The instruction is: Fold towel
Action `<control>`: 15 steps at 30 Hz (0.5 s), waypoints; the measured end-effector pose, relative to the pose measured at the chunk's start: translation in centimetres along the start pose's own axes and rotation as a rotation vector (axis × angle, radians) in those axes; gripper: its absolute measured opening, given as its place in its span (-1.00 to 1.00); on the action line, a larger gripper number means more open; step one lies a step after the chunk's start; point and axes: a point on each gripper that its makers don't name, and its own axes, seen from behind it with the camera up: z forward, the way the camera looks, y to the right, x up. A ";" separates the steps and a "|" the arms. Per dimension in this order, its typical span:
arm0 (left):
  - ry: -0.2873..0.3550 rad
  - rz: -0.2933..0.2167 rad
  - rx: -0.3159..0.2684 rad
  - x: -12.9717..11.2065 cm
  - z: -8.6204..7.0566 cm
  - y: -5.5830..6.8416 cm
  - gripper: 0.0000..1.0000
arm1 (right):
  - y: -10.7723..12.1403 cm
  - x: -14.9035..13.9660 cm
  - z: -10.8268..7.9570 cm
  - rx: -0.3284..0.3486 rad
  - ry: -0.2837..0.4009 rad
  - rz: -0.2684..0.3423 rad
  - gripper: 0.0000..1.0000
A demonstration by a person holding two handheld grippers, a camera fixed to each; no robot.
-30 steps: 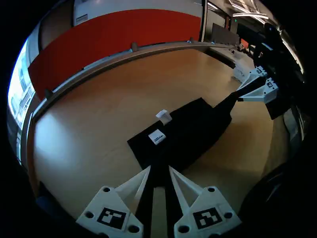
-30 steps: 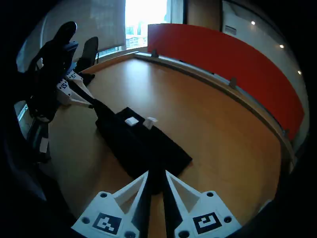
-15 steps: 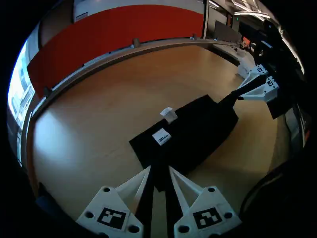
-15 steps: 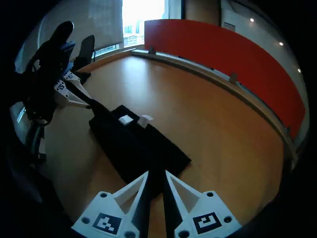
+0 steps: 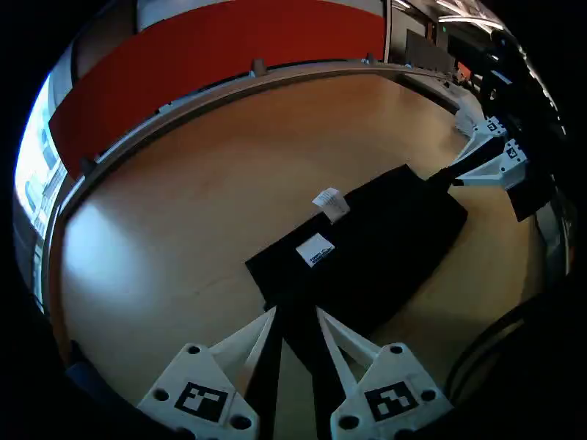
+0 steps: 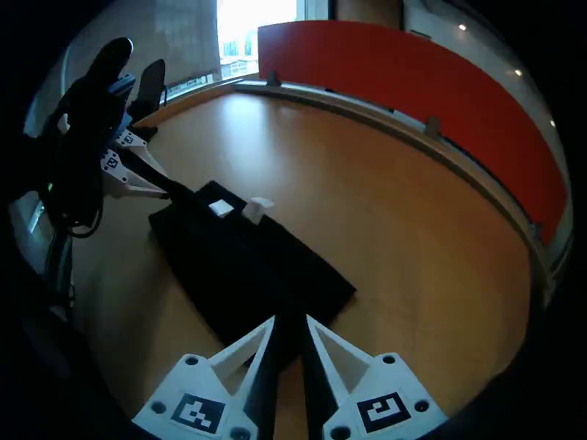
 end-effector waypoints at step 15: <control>-0.029 -0.032 0.037 -0.5 2.2 -1.2 -0.37 | 1.1 -0.9 2.5 -0.038 -0.033 0.031 -0.62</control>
